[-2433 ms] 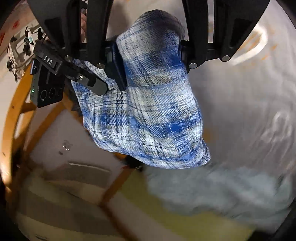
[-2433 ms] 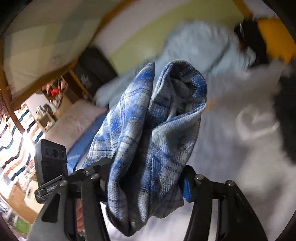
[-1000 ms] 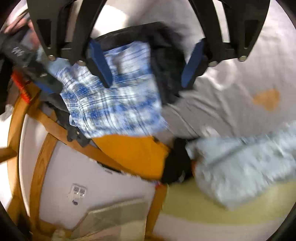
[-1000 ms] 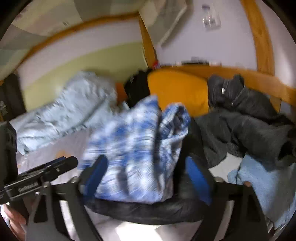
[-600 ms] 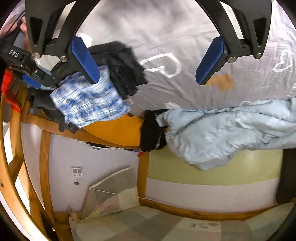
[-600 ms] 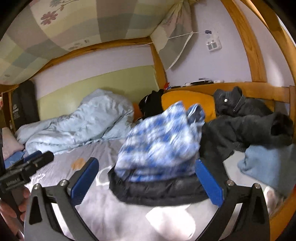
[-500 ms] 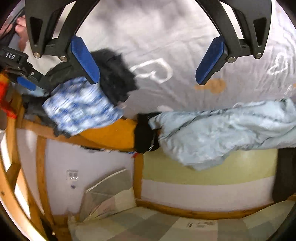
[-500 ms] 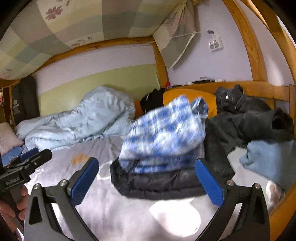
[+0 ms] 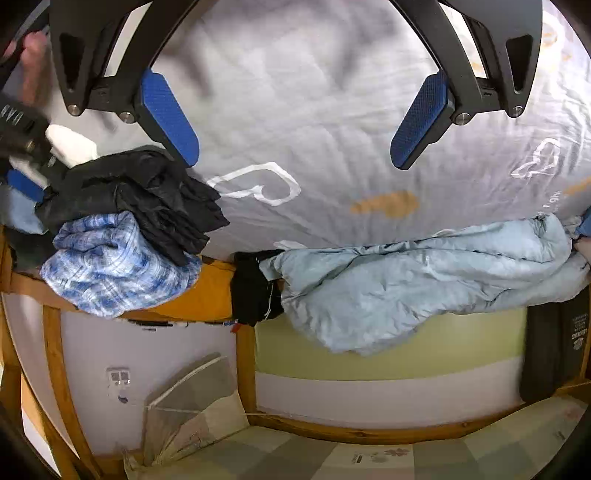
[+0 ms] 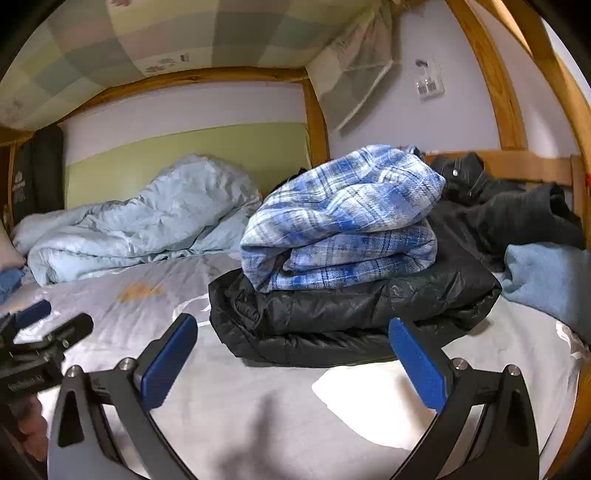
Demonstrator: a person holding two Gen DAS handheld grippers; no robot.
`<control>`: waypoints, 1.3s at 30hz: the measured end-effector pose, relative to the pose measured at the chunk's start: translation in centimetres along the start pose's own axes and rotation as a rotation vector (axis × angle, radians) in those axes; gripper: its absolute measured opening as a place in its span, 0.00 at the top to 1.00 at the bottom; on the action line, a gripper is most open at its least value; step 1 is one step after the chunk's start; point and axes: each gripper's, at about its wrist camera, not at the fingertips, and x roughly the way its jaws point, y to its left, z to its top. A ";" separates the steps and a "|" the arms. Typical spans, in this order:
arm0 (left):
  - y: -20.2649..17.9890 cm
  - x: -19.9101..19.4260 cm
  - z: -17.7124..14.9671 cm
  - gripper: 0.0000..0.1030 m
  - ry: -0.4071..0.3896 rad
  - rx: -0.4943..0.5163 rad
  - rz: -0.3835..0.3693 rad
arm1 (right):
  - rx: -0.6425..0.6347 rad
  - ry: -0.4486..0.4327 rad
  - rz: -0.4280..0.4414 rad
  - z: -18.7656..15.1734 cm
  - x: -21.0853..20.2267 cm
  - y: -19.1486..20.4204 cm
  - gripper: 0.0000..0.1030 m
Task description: Fold large clothes
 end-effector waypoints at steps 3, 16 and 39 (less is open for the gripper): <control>-0.2 -0.5 -0.1 0.00 -0.026 0.016 -0.010 | 0.003 0.004 0.005 -0.2 0.0 -0.1 0.00; -1.6 -0.4 -0.3 0.00 -0.030 0.062 -0.007 | -0.055 -0.032 -0.020 -0.4 -0.6 1.1 0.00; -1.6 -0.7 -0.4 0.00 -0.040 0.080 -0.004 | -0.031 -0.017 -0.040 -0.5 -0.7 0.8 0.00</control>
